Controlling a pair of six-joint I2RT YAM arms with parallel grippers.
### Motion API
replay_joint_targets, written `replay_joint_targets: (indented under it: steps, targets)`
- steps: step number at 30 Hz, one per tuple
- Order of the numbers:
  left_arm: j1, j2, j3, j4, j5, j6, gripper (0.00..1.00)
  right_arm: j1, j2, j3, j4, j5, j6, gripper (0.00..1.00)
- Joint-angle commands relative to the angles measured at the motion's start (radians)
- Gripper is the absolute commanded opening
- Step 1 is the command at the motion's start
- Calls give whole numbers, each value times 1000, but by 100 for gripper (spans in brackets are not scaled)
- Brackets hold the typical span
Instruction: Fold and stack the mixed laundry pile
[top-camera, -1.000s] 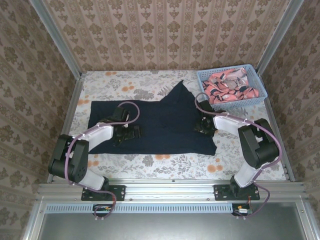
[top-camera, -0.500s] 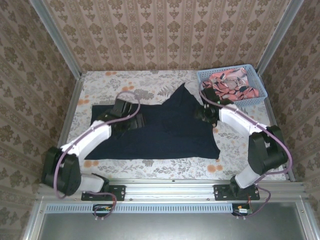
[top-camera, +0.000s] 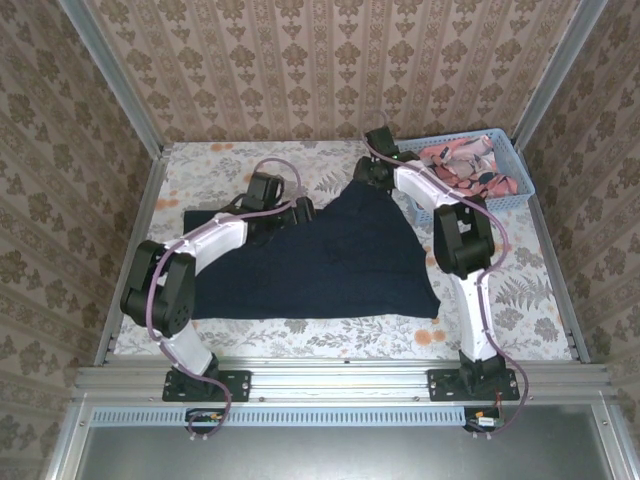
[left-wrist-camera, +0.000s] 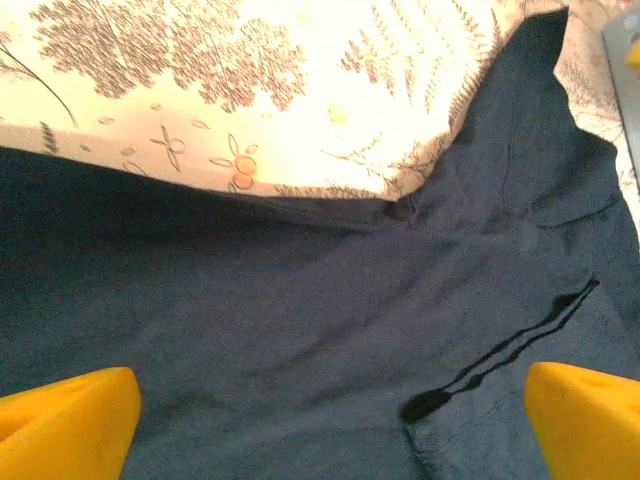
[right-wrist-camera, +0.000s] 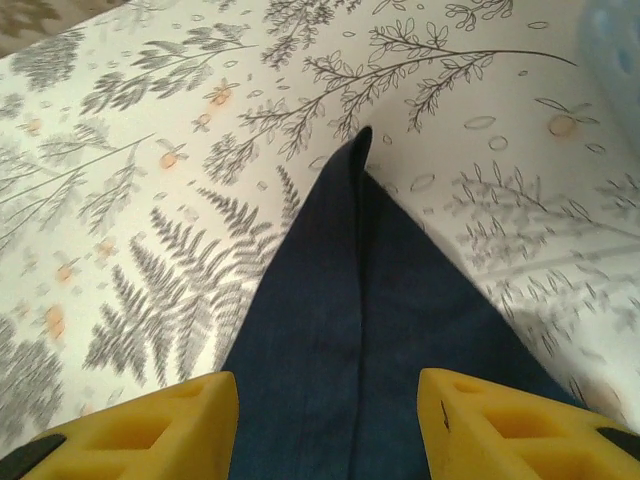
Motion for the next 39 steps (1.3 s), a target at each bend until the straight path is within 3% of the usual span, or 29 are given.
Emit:
replay_joint_targets:
  steps: [1, 10, 19, 26, 32, 37, 39]
  targets:
    - [58, -72, -46, -17, 8, 22, 100, -24, 83, 138, -45, 3, 30, 51]
    - [157, -199, -195, -35, -6, 29, 100, -56, 288, 409, -77, -118, 103, 46]
    - [205, -255, -221, -38, -34, 33, 100, -57, 332, 425, -97, -117, 131, 44]
    - [260, -255, -217, -54, -48, 33, 100, -59, 359, 431, -41, -150, 152, 26]
    - [366, -267, -214, -47, -56, 43, 100, -69, 414, 519, -53, -147, 159, 25]
    - [456, -250, -199, -45, -133, 72, 100, -68, 419, 561, -69, -151, 153, 0]
    - [497, -226, -190, -48, -170, 69, 100, -67, 398, 553, -76, -152, 142, 0]
